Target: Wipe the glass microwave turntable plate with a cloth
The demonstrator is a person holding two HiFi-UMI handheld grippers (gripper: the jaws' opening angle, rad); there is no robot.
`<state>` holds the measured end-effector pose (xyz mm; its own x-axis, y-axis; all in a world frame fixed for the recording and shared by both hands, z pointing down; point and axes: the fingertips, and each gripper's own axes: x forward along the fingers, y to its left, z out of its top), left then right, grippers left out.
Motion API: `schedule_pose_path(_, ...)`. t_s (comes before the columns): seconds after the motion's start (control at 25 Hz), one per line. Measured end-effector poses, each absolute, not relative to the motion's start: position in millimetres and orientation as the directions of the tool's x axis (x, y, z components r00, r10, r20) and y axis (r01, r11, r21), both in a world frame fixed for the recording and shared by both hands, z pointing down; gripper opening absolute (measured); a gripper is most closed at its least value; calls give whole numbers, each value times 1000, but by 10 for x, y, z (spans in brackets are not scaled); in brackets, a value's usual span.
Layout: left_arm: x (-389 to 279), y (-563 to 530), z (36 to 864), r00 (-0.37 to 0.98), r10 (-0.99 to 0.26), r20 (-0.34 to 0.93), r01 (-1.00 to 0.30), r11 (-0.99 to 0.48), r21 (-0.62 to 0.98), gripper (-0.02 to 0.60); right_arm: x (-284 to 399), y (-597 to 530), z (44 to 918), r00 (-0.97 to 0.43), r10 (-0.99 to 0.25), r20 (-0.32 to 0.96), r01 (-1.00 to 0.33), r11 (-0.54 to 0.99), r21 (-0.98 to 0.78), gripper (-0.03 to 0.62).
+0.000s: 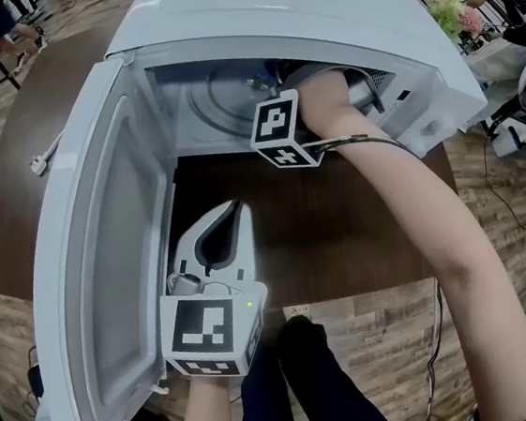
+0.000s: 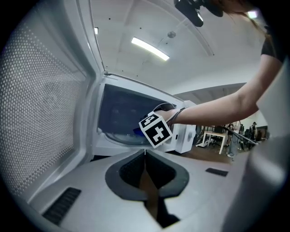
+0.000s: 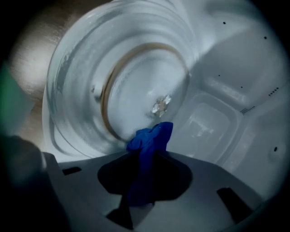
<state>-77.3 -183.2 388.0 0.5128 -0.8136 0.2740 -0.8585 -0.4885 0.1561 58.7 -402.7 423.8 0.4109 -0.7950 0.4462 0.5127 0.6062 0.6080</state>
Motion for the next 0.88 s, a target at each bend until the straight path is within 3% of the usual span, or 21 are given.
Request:
schedule_pose_path(0.2, -768, -1829, 3867, 512, -815, 270, -859, -488, 156, 11, 713, -4004, 4258, 464, -771, 437, 547, 637, 543, 77)
schedule_pose_path(0.44, -790, -1811, 3877, 508, -817, 272, -861, -484, 155, 10, 646, -3975, 4226, 429, -794, 431, 563, 608, 560, 78)
schedule_pose_path(0.88, -816, -1779, 3873, 494, -825, 274, -870, -467, 161, 9, 71, -3949, 3920, 102, -900, 424, 347, 431, 833, 80)
